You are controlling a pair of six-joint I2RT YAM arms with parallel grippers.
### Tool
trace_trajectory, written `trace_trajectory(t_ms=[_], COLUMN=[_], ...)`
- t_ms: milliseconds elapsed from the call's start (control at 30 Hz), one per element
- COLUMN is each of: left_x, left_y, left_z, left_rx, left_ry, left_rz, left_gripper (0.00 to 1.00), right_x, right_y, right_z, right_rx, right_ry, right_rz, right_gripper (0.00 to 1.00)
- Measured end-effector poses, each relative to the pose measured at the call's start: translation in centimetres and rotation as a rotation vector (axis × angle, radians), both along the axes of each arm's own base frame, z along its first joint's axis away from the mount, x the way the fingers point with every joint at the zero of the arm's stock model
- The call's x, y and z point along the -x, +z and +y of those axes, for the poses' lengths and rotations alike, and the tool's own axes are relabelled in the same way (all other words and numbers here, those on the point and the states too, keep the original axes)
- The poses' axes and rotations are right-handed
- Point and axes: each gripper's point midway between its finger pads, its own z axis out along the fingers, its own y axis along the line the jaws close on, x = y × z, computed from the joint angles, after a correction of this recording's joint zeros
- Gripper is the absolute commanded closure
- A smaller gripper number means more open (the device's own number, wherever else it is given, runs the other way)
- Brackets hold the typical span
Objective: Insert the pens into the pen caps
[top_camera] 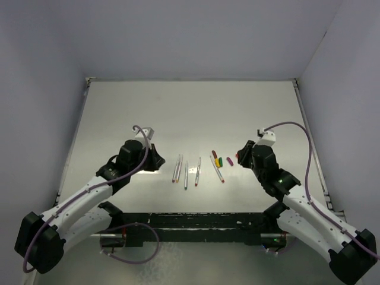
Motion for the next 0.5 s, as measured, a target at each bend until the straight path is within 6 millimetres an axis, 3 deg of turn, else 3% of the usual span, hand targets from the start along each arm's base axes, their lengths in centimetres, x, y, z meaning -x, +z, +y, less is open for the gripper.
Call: trace_trajectory(t_ms=[100, 133, 233, 300, 467, 500], left_x=[0.9, 1.2, 2.3, 2.7, 2.2, 2.0], left_y=[-0.4, -0.5, -1.1, -1.6, -3.9, -4.1], left_z=[-1.2, -1.6, -3.2, -3.7, -3.2, -3.1], left_rx=[-0.005, -0.009, -0.022, -0.04, -0.132, -0.147], left_ry=[-0.038, -0.052, -0.094, -0.104, -0.064, -0.053], left_rz=[-0.01, -0.011, -0.009, -0.002, 0.034, 0.04], left_gripper=[1.0, 0.97, 0.85, 0.8, 0.38, 0.24], right_x=[0.0, 0.0, 0.1, 0.1, 0.0, 0.1], right_y=[0.8, 1.1, 1.7, 1.5, -0.3, -0.9], right_z=[0.5, 0.8, 1.3, 1.4, 1.3, 1.3], right_rx=[-0.004, -0.01, -0.033, -0.032, 0.016, 0.032], right_ry=[0.041, 0.06, 0.098, 0.105, 0.112, 0.112], right_rz=[-0.03, -0.042, -0.077, -0.084, -0.027, -0.002], right_gripper=[0.86, 0.86, 0.68, 0.64, 0.6, 0.6])
